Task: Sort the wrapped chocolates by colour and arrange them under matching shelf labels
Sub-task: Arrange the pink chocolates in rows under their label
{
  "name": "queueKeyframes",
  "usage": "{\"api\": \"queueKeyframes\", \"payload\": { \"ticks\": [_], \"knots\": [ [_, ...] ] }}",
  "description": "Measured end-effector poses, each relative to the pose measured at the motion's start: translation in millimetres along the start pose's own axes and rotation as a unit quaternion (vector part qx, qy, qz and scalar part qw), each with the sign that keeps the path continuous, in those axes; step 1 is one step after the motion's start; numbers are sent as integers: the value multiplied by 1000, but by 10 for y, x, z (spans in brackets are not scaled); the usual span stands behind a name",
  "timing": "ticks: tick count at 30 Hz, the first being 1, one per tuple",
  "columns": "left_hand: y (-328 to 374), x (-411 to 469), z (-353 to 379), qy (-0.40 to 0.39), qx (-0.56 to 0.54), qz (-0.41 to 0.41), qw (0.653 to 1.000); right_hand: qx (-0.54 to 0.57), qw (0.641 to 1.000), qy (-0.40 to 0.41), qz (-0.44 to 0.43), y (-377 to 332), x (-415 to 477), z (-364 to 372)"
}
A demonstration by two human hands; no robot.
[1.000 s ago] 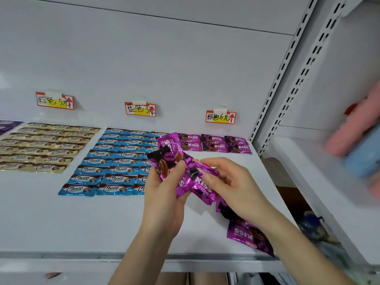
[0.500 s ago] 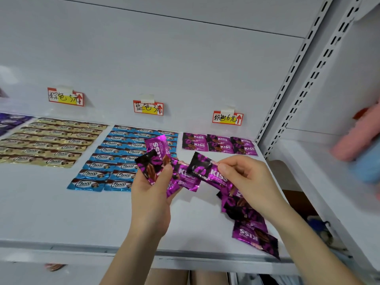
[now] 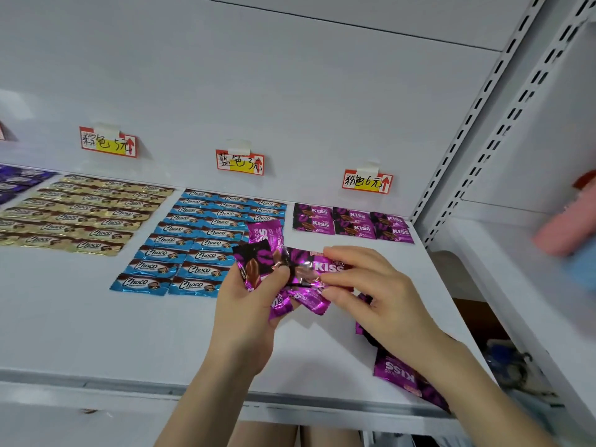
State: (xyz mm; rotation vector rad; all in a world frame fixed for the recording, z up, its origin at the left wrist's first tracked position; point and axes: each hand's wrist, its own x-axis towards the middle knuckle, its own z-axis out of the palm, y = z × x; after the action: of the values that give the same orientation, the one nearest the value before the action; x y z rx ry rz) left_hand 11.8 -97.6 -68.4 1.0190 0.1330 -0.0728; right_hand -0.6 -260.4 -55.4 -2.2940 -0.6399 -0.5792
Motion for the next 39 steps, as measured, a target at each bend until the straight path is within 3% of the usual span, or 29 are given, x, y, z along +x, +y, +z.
{"api": "queueKeyframes", "payload": {
  "ticks": [3,9,13,19,24,39],
  "knots": [
    [-33,35,-31,4,27,5,1000,30,994,-53,86,17,61,-60],
    [-40,142,-75,32,15,-2,999,-38,990,-127,44,157,253,-48],
    [-33,215,-173,85,4,-5,996,-63,983,-111,128,549,464,-61],
    [-37,249,-201,86,-6,-16,996,-189,943,-256,101,927,562,200],
    [-9,264,-213,91,-8,-18,996,-219,949,-203,103,930,476,328],
    [12,305,-188,108,-25,-37,993,-240,934,-227,134,1032,594,511]
  ]
}}
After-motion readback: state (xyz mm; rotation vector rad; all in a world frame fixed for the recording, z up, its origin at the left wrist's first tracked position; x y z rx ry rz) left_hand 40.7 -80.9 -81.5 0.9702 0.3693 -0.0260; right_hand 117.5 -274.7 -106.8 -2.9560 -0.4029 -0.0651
